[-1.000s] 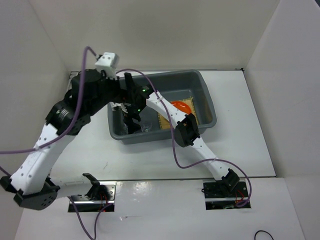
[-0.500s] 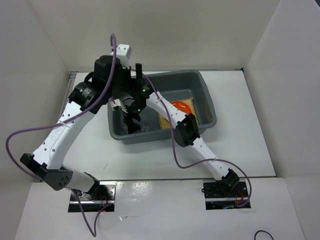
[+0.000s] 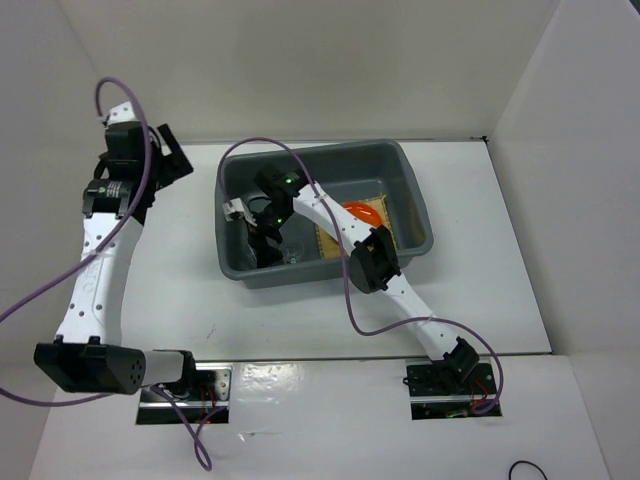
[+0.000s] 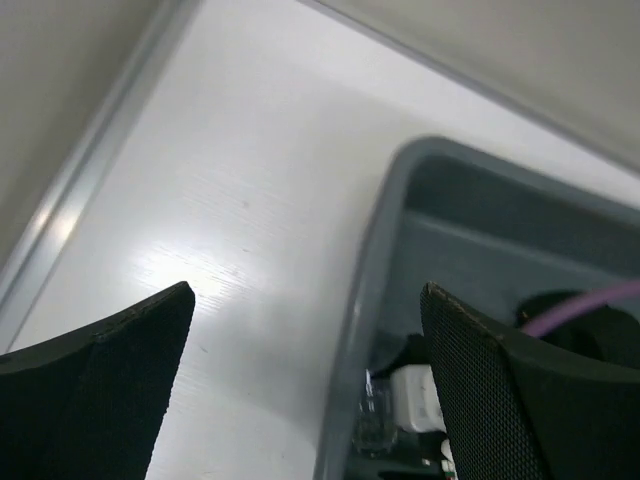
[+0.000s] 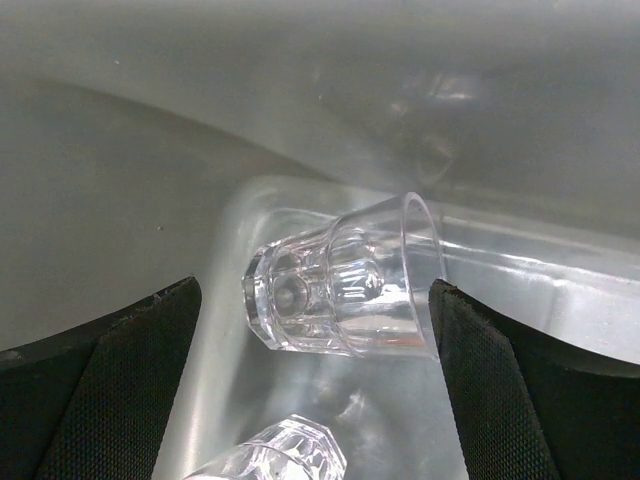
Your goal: Place the mixed dishes into the plastic bin
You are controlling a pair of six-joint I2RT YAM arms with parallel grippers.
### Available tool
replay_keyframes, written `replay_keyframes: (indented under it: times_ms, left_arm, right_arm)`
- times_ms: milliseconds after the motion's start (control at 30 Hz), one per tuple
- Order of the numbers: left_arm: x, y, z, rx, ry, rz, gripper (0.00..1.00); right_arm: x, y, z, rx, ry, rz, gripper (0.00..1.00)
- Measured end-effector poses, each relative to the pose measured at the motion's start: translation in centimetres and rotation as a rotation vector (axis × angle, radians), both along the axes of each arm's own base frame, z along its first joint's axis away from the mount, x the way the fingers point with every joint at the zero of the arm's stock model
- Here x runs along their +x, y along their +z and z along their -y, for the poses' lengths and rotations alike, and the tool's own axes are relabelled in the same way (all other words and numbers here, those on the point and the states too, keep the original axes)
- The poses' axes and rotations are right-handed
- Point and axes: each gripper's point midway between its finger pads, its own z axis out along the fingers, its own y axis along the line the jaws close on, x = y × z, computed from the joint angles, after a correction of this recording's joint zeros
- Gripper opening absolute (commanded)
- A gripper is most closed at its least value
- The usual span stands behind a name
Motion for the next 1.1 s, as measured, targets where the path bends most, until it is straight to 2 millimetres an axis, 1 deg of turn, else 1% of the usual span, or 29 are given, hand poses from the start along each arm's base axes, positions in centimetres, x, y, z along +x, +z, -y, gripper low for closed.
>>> replay_keyframes:
  times_ms: [67,100,167,233,267,367,400,433,467,500,567,600,633,700,800,933,1033,1100]
  left_arm:
    - [-1.1,1.0,-2.0,-0.015,0.092,0.029,1.00]
    - [-1.5,1.5,-2.4,-0.024,0.119,0.045,1.00]
    - [-2.1,2.4,-2.7,-0.059,0.149,0.080,1.00]
    - [-2.4,2.7,-2.9,-0.078,0.161,0.095,1.00]
    - [-2.4,2.7,-2.9,-0.087,0.168,0.096,1.00]
    - [-2.4,2.4,-2.8,-0.096,0.164,0.083,1.00]
    - [-2.4,2.4,-2.7,-0.099,0.159,0.082,1.00]
    - [-2.4,2.4,-2.6,-0.103,0.153,0.082,1.00]
    - [-2.4,2.4,-2.6,-0.104,0.151,0.082,1.00]
    - [-2.4,2.3,-2.5,-0.106,0.146,0.081,1.00]
    - [-2.3,2.3,-2.4,-0.107,0.141,0.081,1.00]
    - [-2.3,2.3,-2.4,-0.107,0.139,0.079,1.00]
    - [-2.3,2.2,-2.3,-0.108,0.135,0.078,1.00]
    - [-2.3,2.2,-2.1,-0.112,0.128,0.077,1.00]
    - [-2.1,2.1,-2.0,-0.116,0.119,0.080,1.00]
    - [-1.9,1.7,-1.8,-0.120,0.107,0.077,1.00]
    - [-1.9,0.9,-1.7,-0.121,0.103,0.063,1.00]
    - [-2.0,0.4,-1.7,-0.121,0.102,0.053,1.00]
  right_arm:
    - [-0.1,-0.1,0.0,0.001,0.001,-0.006,0.99]
    - [0.0,0.0,0.1,0.002,0.000,-0.008,0.99]
    - [-0.1,0.0,0.1,0.002,0.002,-0.010,0.99]
    - [-0.1,-0.1,0.1,0.004,0.005,-0.011,0.99]
    - [-0.2,-0.1,0.1,0.002,0.005,-0.012,0.93]
    - [-0.1,-0.1,0.1,0.006,0.010,-0.007,0.82]
    - [-0.1,-0.1,0.1,0.006,0.009,-0.007,0.49]
    - [-0.1,-0.1,0.1,0.010,0.014,0.000,0.31]
    - [-0.3,0.2,0.0,0.017,0.011,-0.019,0.24]
    - [-0.8,1.1,-0.2,0.036,0.011,-0.053,0.22]
    - [-0.6,2.5,-0.4,0.059,0.010,-0.025,0.22]
    - [-0.4,2.8,-0.5,0.067,0.010,-0.015,0.21]
    - [-0.4,3.1,-0.6,0.073,0.010,-0.009,0.12]
    - [-0.2,3.2,-0.6,0.073,0.008,0.006,0.01]
    - [0.3,3.8,-0.6,0.073,-0.005,0.036,0.00]
    - [1.4,6.3,-1.0,0.107,-0.032,0.118,0.00]
    - [2.3,8.2,-1.2,0.136,-0.056,0.184,0.00]
    - [2.7,8.9,-1.3,0.144,-0.070,0.209,0.00]
